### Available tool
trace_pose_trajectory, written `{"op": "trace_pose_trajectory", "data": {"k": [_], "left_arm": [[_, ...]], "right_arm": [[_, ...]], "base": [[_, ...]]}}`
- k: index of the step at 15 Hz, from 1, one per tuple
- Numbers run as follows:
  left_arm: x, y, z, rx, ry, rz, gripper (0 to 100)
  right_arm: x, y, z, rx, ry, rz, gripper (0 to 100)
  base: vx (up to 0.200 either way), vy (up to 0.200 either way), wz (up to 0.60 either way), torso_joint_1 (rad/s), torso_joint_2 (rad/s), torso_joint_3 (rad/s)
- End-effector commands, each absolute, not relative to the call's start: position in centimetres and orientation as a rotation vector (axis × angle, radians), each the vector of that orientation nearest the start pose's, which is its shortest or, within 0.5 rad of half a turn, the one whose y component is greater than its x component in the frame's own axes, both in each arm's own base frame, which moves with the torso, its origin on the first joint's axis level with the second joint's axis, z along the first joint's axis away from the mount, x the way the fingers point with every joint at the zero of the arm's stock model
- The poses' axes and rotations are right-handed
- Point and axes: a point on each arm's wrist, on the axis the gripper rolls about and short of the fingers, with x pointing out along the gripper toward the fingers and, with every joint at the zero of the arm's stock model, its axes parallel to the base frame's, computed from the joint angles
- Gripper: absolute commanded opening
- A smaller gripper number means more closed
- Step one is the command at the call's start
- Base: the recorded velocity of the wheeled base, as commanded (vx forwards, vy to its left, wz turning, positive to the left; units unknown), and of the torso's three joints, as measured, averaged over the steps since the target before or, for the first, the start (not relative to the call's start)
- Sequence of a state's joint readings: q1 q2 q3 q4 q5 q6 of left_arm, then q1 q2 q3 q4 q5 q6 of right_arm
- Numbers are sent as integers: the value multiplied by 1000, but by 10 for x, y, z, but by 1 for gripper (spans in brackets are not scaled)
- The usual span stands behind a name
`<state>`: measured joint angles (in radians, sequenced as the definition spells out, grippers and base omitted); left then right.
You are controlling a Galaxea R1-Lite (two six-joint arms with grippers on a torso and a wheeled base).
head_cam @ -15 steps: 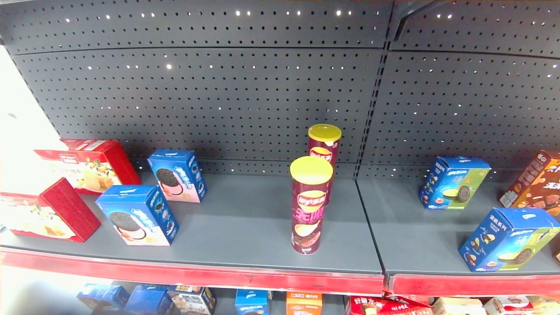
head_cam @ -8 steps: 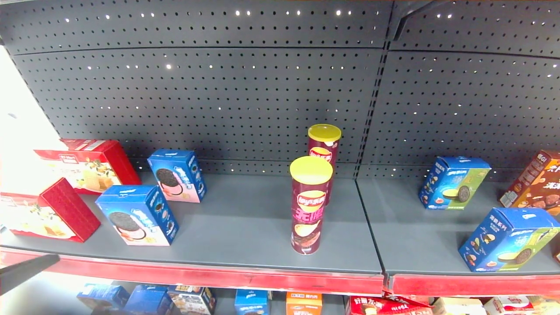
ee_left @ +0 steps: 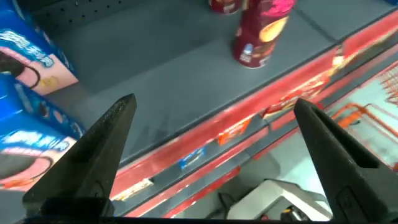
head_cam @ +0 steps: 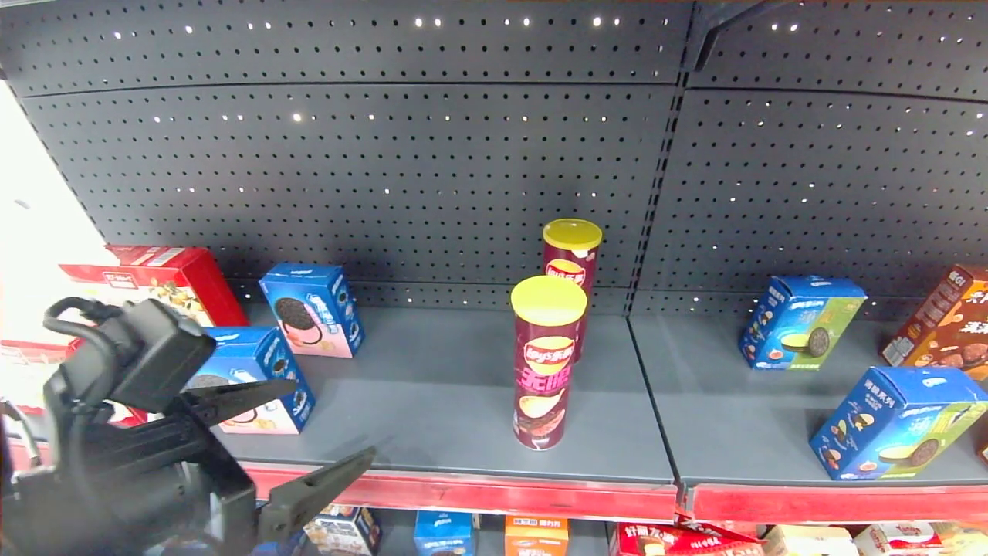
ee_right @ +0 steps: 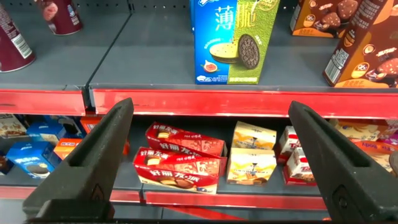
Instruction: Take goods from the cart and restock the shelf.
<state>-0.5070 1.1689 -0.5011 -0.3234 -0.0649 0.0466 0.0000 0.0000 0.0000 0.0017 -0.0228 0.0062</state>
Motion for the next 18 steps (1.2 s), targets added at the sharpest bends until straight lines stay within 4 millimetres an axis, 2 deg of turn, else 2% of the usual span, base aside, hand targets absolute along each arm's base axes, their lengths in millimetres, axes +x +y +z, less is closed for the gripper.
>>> {"op": "trace_pose_trajectory", "data": {"k": [1, 6, 10, 11, 14, 18], "left_arm": [[167, -100, 164, 177, 451, -538, 100], [192, -121, 146, 193, 452, -494, 100], [210, -128, 133, 178, 465, -464, 100], [221, -132, 130, 154, 460, -437, 100], [243, -146, 131, 123, 449, -395, 100], [252, -153, 128, 113, 453, -365, 100]], "right_arm": [[-23, -1, 75, 6, 1, -23, 100], [-23, -1, 75, 6, 1, -23, 100], [-23, -1, 75, 6, 1, -23, 100], [-23, -1, 75, 6, 1, -23, 100], [-23, -1, 75, 6, 1, -23, 100], [-23, -1, 75, 6, 1, -23, 100]], "base": [[0, 0, 0, 0, 0, 0], [0, 0, 0, 0, 0, 0], [0, 0, 0, 0, 0, 0], [0, 0, 0, 0, 0, 0], [0, 0, 0, 0, 0, 0], [0, 0, 0, 0, 0, 0]]}}
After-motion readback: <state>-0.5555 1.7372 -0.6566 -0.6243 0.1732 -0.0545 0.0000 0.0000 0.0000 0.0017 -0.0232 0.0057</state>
